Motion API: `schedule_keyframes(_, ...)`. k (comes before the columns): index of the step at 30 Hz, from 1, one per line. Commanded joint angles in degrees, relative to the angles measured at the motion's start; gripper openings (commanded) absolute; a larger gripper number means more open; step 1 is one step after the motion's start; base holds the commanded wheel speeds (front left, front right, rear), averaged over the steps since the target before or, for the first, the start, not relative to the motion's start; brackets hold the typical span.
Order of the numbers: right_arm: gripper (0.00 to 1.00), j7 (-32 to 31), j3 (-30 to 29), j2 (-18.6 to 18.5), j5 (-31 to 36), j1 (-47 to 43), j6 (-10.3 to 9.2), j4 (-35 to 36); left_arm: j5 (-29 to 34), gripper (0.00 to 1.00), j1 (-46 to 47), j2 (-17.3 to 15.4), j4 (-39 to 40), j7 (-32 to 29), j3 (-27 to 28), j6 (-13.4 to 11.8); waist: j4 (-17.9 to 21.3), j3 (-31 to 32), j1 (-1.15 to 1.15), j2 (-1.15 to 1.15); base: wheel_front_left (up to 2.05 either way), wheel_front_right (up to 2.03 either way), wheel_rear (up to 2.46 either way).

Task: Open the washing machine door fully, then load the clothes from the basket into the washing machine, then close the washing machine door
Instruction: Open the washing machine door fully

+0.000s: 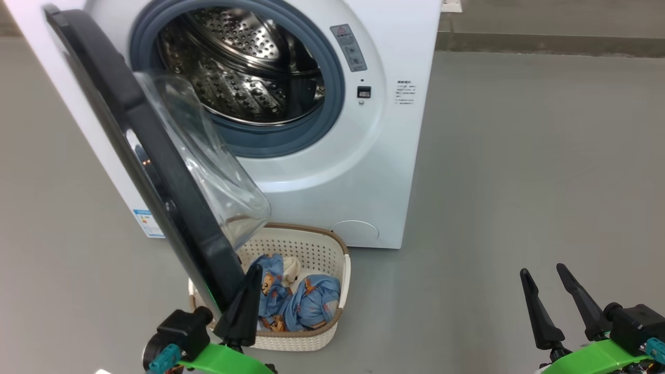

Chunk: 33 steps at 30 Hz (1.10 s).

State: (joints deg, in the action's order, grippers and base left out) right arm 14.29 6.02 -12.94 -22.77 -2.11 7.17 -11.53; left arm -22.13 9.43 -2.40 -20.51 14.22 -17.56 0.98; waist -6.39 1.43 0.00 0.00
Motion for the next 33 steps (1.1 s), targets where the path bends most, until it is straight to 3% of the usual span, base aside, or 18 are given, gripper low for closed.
schedule_keyframes(1,1.0,0.7,1.1,-1.3,1.2,0.2,0.32,1.6,-0.3,0.0,2.2,-1.0,0.6,0.6,3.1,-0.4,-0.6,0.1,0.0,0.0,0.0,0.0,0.0)
schedule_keyframes(22,1.0,0.7,0.8,-1.6,1.2,-0.3,0.32,2.5,0.3,0.0,-1.3,-2.7,3.3,0.8,5.9,-1.5,-8.1,0.0,0.0,0.0,0.0,0.0,0.0)
schedule_keyframes(33,1.0,0.7,1.0,-1.5,1.3,-0.4,0.32,2.7,-0.1,0.0,-3.1,-5.7,5.4,0.5,9.0,-3.6,-10.6,0.2,0.0,0.0,0.0,0.0,0.0)
